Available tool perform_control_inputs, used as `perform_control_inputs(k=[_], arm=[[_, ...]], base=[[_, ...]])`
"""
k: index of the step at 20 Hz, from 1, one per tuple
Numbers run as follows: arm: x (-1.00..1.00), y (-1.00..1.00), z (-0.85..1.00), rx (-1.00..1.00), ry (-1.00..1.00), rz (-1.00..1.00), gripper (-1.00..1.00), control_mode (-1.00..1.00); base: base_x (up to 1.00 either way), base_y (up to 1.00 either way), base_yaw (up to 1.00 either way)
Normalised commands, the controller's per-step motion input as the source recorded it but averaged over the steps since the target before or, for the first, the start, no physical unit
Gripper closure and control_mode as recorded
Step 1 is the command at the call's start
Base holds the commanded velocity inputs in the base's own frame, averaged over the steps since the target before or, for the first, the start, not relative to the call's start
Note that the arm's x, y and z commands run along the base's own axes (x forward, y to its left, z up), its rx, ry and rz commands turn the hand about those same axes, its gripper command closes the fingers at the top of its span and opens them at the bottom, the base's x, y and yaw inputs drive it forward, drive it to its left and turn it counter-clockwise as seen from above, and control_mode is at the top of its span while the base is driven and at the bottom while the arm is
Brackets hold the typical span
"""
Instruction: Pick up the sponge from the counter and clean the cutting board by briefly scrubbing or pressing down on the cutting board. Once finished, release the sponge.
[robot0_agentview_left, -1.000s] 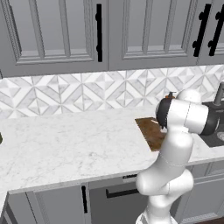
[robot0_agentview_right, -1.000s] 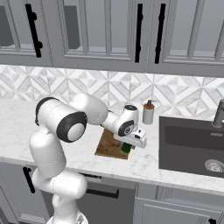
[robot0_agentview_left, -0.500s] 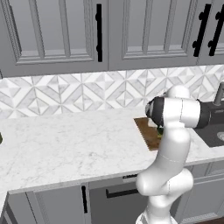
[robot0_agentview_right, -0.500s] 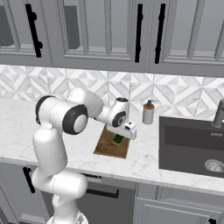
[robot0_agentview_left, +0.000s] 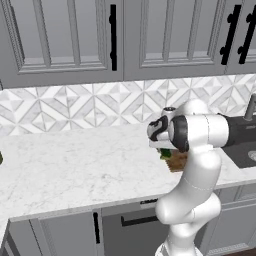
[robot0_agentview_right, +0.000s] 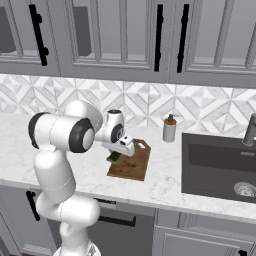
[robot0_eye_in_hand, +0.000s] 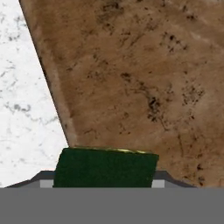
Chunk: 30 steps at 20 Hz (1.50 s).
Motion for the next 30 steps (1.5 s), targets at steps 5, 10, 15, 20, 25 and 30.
perform_control_inputs(k=[5, 10, 15, 20, 25, 30], arm=[[0.62, -0.08, -0.01, 0.0, 0.0, 0.0, 1.0, -1.0], [0.83, -0.11, 0.29, 0.05, 0.02, -0.03, 1.0, -1.0], [0.52, -0.19, 0.03, 0.01, 0.04, -0.01, 1.0, -1.0], [-0.07, -0.88, -0.36, 0.0, 0.01, 0.0, 1.0, -1.0], [-0.22, -0.95, -0.34, 0.0, 0.01, 0.0, 1.0, -1.0], [-0.21, -0.71, -0.29, 0.0, 0.0, 0.04, 1.0, -1.0]], base=[[0.0, 0.0, 0.0], [0.0, 0.0, 0.0], [0.0, 0.0, 0.0], [0.0, 0.0, 0.0], [0.0, 0.0, 0.0], [0.0, 0.0, 0.0]])
